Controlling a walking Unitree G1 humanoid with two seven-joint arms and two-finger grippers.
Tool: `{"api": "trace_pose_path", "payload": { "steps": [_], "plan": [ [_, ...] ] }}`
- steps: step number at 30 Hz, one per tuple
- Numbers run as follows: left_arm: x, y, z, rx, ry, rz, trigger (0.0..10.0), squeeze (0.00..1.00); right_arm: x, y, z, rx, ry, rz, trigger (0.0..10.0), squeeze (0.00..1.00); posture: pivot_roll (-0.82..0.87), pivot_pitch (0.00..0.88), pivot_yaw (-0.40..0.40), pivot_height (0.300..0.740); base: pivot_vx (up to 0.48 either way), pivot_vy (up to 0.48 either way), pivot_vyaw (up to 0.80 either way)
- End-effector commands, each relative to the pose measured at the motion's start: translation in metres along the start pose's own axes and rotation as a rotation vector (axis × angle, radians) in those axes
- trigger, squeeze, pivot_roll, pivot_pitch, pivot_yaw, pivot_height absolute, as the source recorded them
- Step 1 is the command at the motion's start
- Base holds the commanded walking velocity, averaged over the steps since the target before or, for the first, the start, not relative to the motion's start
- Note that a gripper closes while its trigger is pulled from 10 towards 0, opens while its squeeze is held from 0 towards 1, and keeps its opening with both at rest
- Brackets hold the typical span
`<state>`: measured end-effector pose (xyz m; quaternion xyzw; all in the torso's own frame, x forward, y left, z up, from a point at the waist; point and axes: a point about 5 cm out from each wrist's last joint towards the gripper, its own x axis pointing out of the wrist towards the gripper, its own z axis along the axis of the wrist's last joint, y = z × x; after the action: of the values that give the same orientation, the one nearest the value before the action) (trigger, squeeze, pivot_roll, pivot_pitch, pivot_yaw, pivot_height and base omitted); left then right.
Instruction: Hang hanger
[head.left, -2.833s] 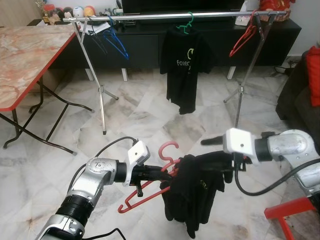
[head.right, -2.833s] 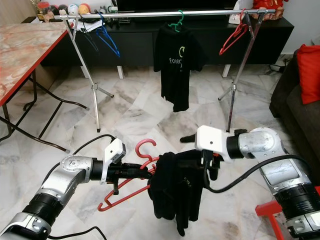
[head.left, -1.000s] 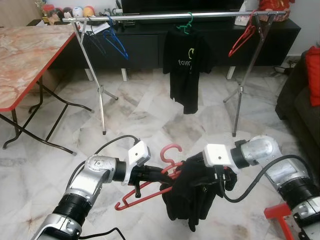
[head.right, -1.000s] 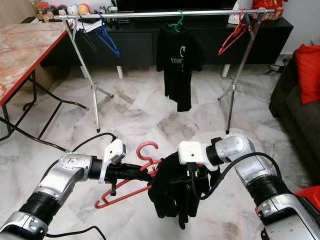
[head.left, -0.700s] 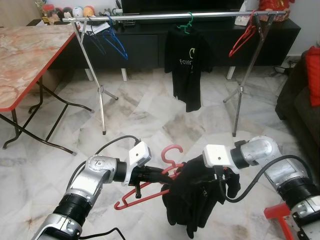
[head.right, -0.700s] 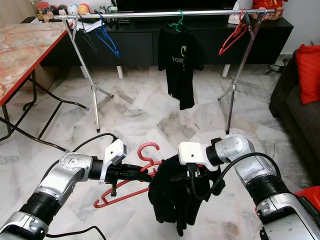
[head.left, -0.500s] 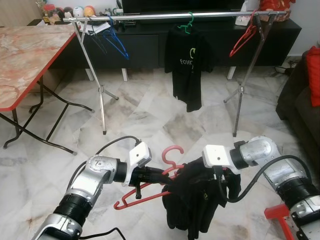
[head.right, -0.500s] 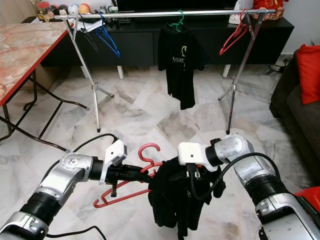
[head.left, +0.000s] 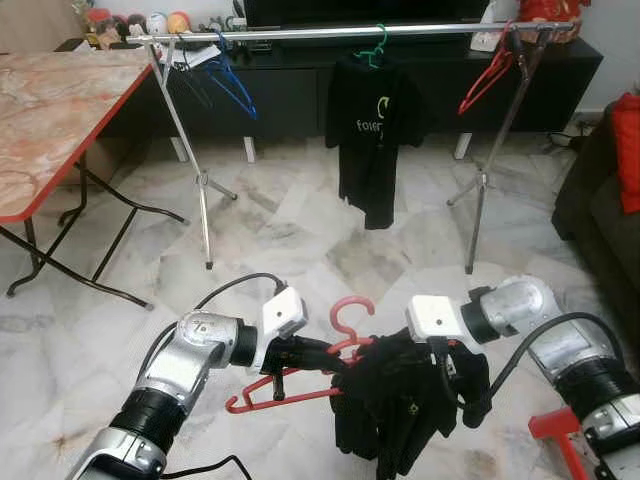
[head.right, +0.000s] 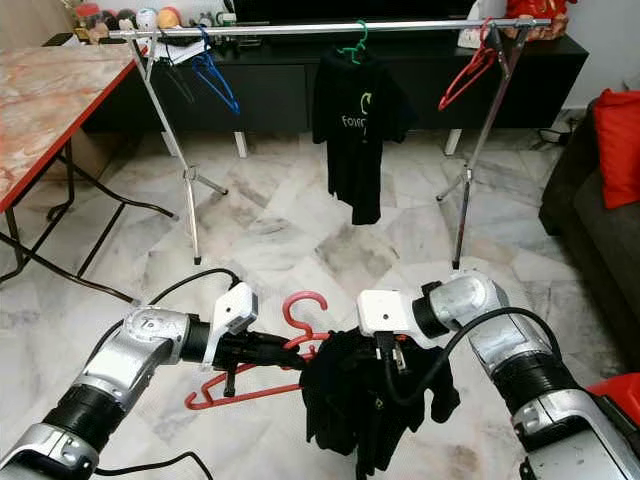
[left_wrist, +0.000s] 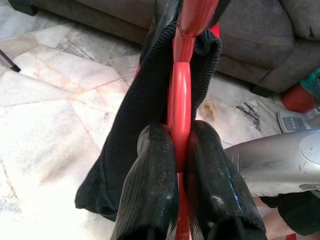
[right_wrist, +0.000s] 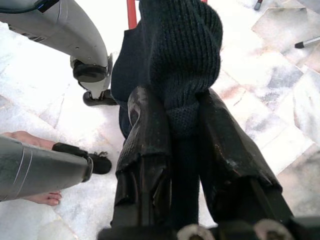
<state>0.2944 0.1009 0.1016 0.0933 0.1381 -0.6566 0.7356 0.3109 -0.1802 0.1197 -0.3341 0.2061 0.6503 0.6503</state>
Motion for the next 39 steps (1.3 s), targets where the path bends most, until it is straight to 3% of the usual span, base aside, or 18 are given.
{"api": "trace_pose_path", "payload": {
  "steps": [1,7,8,18,29,39],
  "plan": [
    [-0.004,0.009,0.023,0.082,-0.067,0.05,10.0,0.0,0.011,0.009,0.001,-0.021,0.011,0.092,0.0,0.0,-0.07,0.069,0.047,0.74,0.0,0.0,0.0],
    [-0.004,0.011,0.024,0.109,-0.062,0.072,10.0,0.0,0.011,0.008,0.002,-0.02,0.008,0.089,0.0,0.0,-0.07,0.07,0.047,0.74,0.0,0.0,0.0],
    [-0.005,0.011,0.021,0.101,-0.04,0.062,10.0,1.0,0.011,0.008,0.002,-0.019,0.008,0.087,0.0,0.0,-0.07,0.069,0.048,0.74,0.0,0.0,0.0],
    [-0.005,0.011,0.019,0.083,-0.038,0.054,10.0,1.0,0.011,0.007,0.001,-0.016,0.009,0.064,0.0,0.0,-0.07,0.07,0.048,0.74,0.0,0.0,0.0],
    [-0.014,0.01,0.016,0.083,-0.006,0.032,10.0,1.0,0.005,0.007,-0.015,0.0,0.108,0.034,0.0,0.0,-0.07,0.072,0.049,0.74,0.0,0.0,0.0],
    [-0.033,0.02,0.016,0.093,0.004,0.14,10.0,1.0,-0.01,-0.009,-0.034,0.069,0.199,-0.215,0.0,0.0,-0.06,0.075,0.052,0.74,0.0,0.0,0.0]
  ]
}}
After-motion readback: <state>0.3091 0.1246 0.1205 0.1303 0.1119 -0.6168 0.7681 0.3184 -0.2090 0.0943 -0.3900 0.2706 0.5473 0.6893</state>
